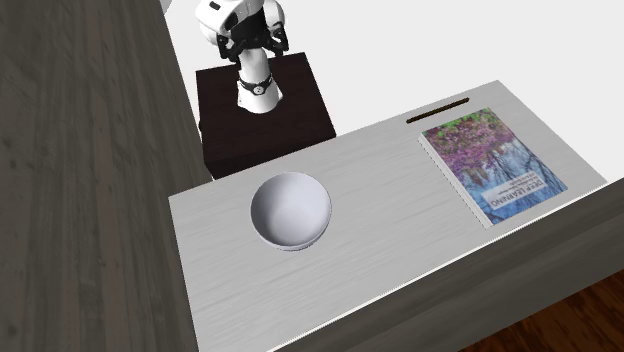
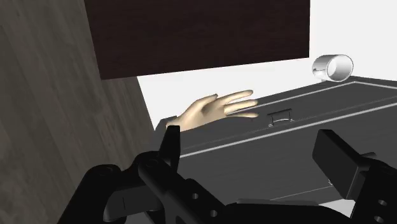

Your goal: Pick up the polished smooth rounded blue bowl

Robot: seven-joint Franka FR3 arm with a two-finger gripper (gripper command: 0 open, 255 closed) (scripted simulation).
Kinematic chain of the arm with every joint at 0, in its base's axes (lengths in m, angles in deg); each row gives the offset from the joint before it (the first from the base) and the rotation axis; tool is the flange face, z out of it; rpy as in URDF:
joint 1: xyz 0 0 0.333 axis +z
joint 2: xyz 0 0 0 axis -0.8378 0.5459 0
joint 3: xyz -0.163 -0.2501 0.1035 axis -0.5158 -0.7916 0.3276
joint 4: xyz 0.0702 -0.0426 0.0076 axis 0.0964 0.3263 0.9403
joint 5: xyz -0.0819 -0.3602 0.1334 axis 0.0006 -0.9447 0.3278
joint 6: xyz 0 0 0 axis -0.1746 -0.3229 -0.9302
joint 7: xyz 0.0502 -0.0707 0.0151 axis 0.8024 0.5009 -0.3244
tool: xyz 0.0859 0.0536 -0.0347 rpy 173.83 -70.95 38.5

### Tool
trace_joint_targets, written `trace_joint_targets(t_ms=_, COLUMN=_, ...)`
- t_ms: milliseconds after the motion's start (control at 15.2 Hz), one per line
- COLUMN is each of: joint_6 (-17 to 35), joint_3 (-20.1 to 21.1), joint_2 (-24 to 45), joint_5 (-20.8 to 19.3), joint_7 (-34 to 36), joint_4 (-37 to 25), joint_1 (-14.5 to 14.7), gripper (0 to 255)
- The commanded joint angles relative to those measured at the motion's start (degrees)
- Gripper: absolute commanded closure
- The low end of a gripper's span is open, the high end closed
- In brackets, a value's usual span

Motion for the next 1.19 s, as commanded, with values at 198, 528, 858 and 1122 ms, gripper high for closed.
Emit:
trace_joint_targets(t_ms=198, joint_6=3.3, joint_3=1.3, joint_2=6.9, joint_5=0.2, joint_7=1.3, joint_4=-3.9, joint_1=0.2, gripper=0)
trace_joint_targets(t_ms=528, joint_6=7.2, joint_3=3.2, joint_2=18.2, joint_5=-0.3, joint_7=3.5, joint_4=-11.9, joint_1=0.4, gripper=0)
trace_joint_targets(t_ms=858, joint_6=9.2, joint_3=4.9, joint_2=29.4, joint_5=-1.5, joint_7=6.0, joint_4=-21.5, joint_1=0.5, gripper=0)
trace_joint_targets(t_ms=1122, joint_6=9.4, joint_3=5.9, joint_2=38.5, joint_5=-3.1, joint_7=8.1, joint_4=-30.7, joint_1=0.8, gripper=0)
